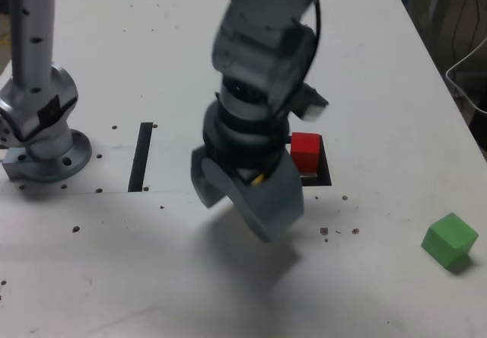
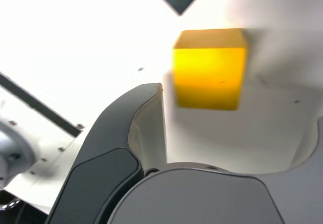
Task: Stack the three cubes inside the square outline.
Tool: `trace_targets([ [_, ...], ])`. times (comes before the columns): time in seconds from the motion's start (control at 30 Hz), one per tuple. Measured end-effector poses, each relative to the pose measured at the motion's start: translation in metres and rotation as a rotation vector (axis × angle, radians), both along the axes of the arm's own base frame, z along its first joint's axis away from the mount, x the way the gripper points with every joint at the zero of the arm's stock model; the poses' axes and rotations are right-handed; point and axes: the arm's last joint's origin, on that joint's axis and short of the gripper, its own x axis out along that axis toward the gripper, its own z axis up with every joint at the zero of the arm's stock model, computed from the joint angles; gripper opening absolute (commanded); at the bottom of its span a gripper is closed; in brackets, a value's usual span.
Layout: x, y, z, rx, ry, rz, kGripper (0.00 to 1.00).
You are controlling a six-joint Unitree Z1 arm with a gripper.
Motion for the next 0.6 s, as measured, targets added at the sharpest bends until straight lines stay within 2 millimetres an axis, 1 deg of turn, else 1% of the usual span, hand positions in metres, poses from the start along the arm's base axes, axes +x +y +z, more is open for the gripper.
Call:
trace_targets([
  [0.23,0.009,-0.004,-0.010,0.003,0.000,0.003,0.92],
  [0.47,0.014,0.002,-0.016,0.054,-0.009,0.037,0.90],
  [0.6,0.016,0.005,-0.016,0.072,-0.018,0.050,0.86],
])
